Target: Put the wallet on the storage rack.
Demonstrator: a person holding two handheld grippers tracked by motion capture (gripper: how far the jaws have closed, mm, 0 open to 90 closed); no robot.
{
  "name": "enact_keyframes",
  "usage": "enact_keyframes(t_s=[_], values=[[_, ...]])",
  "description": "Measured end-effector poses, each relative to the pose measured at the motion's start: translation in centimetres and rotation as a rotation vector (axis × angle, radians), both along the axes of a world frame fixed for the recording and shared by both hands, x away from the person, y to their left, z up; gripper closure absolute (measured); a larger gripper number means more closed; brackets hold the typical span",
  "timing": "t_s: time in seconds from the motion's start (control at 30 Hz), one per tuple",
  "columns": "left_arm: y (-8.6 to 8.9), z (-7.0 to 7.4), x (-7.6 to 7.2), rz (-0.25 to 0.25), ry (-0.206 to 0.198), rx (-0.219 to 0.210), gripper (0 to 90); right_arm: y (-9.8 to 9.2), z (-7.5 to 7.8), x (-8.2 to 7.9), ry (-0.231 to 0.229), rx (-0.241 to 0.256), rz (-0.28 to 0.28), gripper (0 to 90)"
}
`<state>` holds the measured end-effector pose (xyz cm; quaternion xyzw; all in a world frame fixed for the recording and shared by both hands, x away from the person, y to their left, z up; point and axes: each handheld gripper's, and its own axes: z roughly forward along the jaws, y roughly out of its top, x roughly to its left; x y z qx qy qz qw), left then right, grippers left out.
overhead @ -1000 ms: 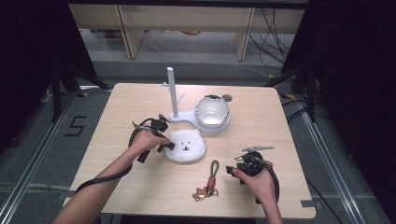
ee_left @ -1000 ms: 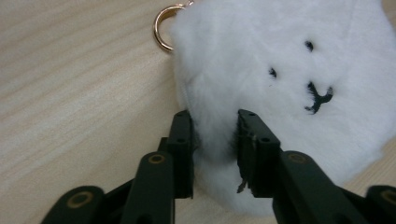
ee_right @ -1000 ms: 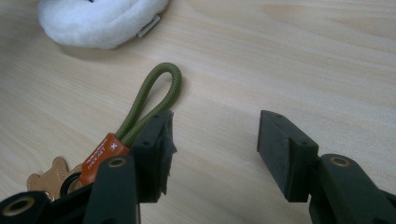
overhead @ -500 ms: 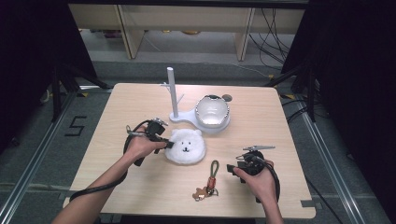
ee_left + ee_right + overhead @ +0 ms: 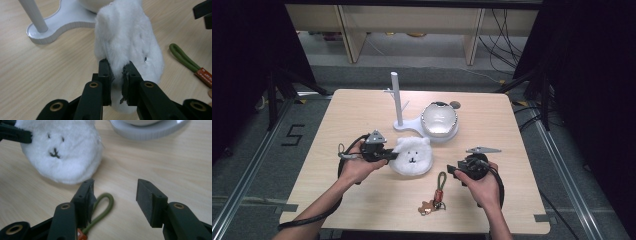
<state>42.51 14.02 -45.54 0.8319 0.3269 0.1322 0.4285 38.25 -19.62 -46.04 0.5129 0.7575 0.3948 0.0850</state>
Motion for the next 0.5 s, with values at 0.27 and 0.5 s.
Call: enact_keyframes(t_s=[0.27,0.5], values=[[-0.7,1.5,-1.6,-0.019,-0.06,-0.033,78.6,1.7,1.1,1.9,-0.076,0.064,0.031,47.1],[-1.5,2.4,-2.2,-0.038,-0.093,-0.058,78.6,3.0,2.7,2.6,-0.119,0.109,0.045,41.8]])
